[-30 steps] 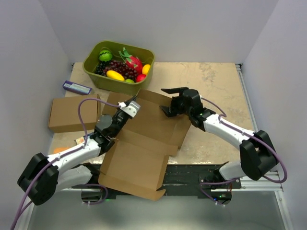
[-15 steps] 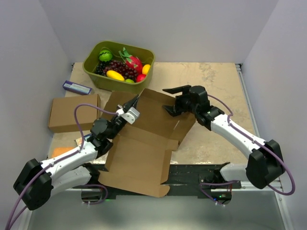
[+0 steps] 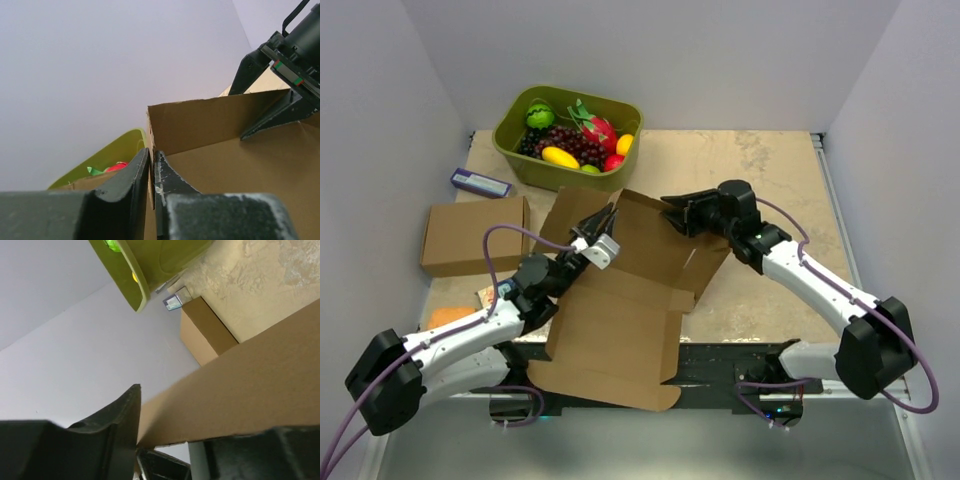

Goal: Fold the paper box

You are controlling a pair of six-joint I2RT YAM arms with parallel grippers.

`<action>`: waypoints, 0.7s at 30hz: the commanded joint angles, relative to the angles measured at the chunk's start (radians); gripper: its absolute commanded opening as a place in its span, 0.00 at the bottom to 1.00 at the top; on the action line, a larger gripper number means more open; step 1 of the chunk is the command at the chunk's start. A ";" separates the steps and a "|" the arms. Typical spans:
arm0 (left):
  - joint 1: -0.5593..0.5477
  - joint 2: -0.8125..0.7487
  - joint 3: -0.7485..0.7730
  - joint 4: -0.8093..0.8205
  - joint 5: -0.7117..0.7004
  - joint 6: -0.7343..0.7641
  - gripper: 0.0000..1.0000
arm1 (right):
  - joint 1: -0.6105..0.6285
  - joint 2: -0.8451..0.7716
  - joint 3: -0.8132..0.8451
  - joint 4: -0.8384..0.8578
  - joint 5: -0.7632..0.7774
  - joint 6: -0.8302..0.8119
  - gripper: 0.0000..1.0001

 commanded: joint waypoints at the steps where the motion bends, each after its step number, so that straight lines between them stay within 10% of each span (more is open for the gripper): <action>1: -0.016 -0.018 0.016 -0.032 -0.010 -0.041 0.27 | -0.009 -0.020 -0.001 0.020 0.051 -0.017 0.35; 7: -0.018 -0.047 0.058 -0.197 -0.045 -0.182 0.76 | -0.007 0.007 -0.063 0.134 0.109 -0.026 0.01; 21: 0.011 -0.095 0.267 -0.712 -0.106 -0.840 0.85 | 0.005 0.040 -0.182 0.425 0.181 -0.215 0.00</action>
